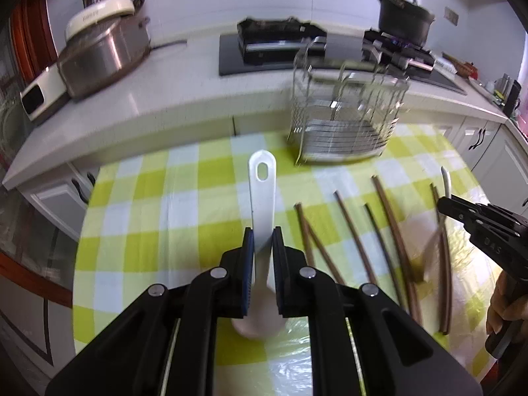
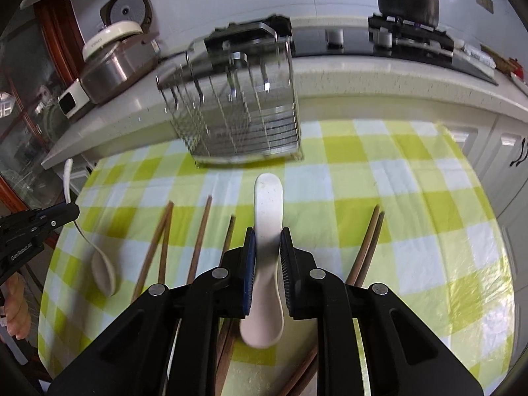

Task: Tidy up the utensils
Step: 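Lift both white spoons and carry them over the wire dish rack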

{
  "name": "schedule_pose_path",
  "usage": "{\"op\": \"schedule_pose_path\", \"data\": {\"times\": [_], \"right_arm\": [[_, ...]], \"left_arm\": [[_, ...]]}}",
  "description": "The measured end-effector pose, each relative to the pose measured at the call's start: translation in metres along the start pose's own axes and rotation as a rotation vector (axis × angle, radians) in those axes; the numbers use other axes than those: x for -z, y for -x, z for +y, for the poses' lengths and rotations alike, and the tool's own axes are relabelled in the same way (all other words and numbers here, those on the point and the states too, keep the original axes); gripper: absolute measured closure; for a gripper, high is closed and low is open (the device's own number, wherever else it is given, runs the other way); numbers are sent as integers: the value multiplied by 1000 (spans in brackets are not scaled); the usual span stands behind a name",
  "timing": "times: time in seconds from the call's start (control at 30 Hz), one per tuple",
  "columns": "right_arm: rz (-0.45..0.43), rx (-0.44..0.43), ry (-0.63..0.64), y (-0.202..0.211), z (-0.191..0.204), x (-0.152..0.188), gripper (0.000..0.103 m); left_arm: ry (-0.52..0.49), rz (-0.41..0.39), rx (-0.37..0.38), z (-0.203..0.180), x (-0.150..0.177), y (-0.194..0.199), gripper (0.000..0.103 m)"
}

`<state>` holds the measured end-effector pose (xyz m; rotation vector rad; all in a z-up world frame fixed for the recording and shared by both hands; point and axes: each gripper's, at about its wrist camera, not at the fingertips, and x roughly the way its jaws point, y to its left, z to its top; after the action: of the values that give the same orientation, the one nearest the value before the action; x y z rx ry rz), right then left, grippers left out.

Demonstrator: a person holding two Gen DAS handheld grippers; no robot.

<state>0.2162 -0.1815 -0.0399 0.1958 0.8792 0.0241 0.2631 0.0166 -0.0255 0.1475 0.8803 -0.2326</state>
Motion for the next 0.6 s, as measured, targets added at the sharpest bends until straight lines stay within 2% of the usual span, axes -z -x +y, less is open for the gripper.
{"op": "schedule_pose_path", "data": {"times": [0.27,0.6], "right_arm": [[-64,30,35,12,-2,-25,86],[-140,37,82,30,-9,-90,86]], "left_arm": [[-23,-81,-12,-14,-29,22,92],[-101,-156,-33,-32,-98,55,92]]}}
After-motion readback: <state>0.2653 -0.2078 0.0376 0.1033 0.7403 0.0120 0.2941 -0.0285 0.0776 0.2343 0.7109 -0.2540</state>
